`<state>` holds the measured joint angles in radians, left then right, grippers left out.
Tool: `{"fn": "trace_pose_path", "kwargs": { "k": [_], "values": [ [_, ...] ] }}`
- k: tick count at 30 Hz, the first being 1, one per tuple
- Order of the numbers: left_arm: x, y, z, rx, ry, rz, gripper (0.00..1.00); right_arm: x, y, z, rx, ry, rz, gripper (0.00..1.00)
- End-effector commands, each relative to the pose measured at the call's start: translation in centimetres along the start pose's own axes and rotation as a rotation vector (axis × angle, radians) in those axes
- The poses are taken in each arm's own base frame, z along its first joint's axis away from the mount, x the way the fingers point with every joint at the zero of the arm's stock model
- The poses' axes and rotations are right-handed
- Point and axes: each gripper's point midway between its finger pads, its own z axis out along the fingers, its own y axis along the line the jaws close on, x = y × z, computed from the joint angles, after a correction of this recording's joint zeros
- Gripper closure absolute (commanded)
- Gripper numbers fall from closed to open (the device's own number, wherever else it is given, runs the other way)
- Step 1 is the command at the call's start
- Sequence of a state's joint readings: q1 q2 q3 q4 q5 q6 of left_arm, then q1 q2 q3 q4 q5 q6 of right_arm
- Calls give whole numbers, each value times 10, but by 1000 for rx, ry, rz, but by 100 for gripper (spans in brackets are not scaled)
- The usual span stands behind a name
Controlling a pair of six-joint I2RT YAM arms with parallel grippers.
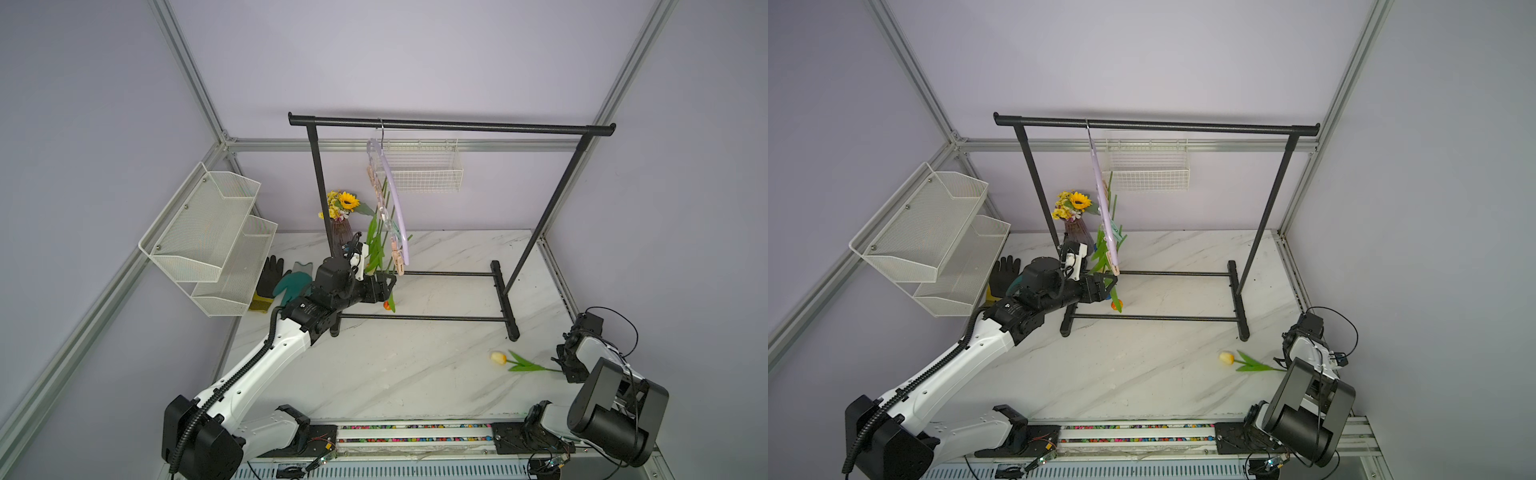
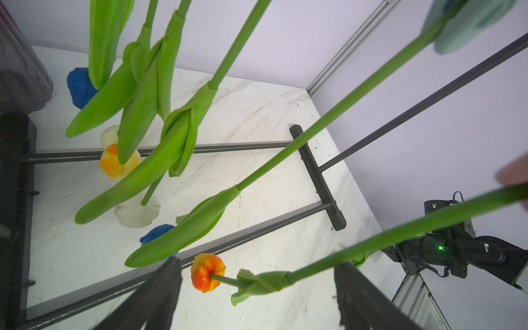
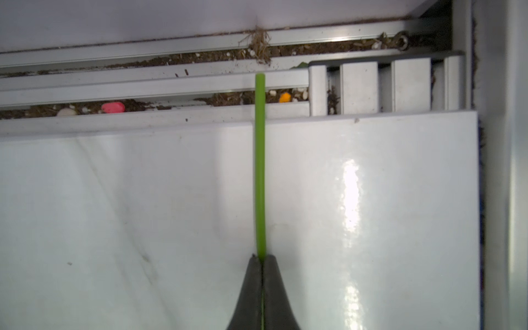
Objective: Dry the flowers on a clothes hanger
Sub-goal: Pick up the flower at the center of the board.
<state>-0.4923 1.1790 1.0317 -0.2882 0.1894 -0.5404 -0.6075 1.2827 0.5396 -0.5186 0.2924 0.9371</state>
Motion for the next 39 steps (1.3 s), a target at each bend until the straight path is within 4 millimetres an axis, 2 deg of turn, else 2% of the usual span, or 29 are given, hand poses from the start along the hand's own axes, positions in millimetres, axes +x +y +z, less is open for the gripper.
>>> {"fn": "trace_pose_path", "kwargs": {
  "k": [1,5,10,15,20,25,28,35,39],
  "values": [
    [-17,-11,-10,32,-70,5,16,20,-3,5,-33,76,-29,100],
    [-17,-12,-9,37,-67,4,16,17,15,-8,-150,69,-68,100],
    [-21,-14,-10,41,-77,-2,16,10,58,-48,-422,59,-116,100],
    [-25,-14,-15,36,-101,1,16,2,95,-110,-727,19,-162,100],
    [-37,-24,-24,64,-134,9,16,-2,124,-195,-1097,-32,-213,100],
    [-62,-56,-49,211,-258,18,18,7,135,-273,-1419,-7,-269,100],
    [-75,-67,-59,245,-304,61,18,15,135,-308,-1543,-8,-330,100],
    [-101,-68,-82,226,-469,187,18,35,132,-378,-1812,-61,-441,100],
    [-110,-67,-95,235,-549,235,19,60,137,-408,-1945,-28,-540,100]
  ]
}}
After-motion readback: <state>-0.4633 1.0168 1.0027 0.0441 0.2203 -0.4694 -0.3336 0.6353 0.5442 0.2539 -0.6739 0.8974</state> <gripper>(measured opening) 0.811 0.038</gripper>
